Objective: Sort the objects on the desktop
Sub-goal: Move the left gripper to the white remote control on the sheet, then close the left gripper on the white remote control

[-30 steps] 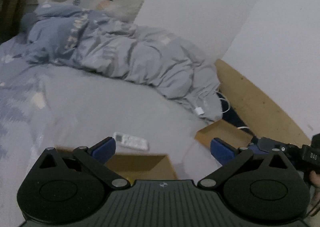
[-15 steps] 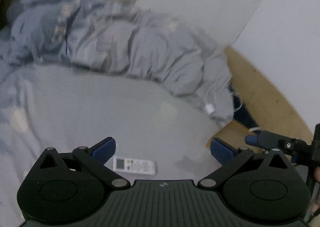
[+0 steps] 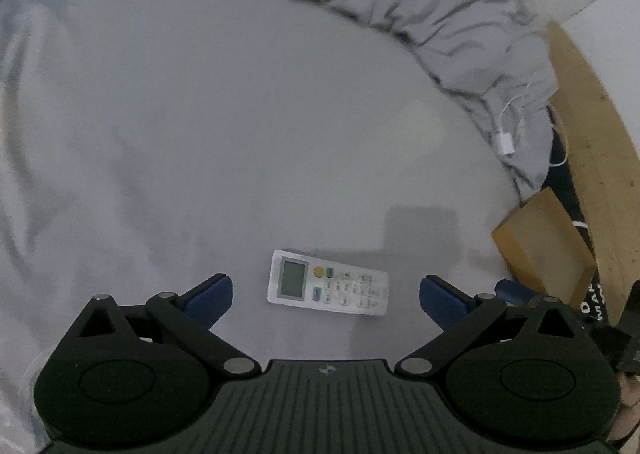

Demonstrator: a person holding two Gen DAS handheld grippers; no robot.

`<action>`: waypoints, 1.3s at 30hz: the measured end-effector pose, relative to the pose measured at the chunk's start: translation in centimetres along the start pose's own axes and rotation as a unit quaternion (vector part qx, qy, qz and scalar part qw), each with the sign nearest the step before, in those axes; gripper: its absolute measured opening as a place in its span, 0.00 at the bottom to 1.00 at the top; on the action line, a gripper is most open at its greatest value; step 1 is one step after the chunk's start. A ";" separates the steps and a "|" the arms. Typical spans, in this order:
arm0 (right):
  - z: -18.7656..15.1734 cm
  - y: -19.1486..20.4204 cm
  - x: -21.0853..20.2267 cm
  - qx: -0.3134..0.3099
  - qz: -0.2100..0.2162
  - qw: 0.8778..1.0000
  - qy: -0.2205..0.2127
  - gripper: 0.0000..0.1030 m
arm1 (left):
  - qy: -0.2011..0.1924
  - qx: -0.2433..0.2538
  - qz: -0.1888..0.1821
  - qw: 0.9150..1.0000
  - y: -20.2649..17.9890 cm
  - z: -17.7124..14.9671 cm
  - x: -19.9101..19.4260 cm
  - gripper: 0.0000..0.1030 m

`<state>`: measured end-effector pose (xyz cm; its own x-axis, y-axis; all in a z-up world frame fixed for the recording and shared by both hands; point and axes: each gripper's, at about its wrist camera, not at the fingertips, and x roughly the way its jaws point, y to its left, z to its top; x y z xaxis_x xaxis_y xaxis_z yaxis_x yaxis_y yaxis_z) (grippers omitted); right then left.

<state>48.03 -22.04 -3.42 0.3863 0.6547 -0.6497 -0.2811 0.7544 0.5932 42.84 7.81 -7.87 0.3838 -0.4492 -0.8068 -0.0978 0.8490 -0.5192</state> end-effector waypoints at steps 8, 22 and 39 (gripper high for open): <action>-1.2 -3.0 4.3 0.019 -0.003 0.999 0.039 0.83 | 0.066 0.005 0.032 0.997 0.4 1.5 4.9 0.89; -3.5 -5.9 7.3 0.055 -0.007 0.996 0.071 0.53 | 0.101 0.003 0.030 0.994 0.9 2.1 8.3 0.80; -3.7 -5.7 7.8 0.042 -0.024 0.996 0.075 0.37 | 0.114 0.025 0.060 0.991 -0.6 0.6 7.9 0.53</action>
<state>49.37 -21.08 -13.62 0.2600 0.6226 -0.7381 -0.1892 0.7824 0.5933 46.44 3.91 -13.78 0.1547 -0.3904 -0.9076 -0.0815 0.9105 -0.4055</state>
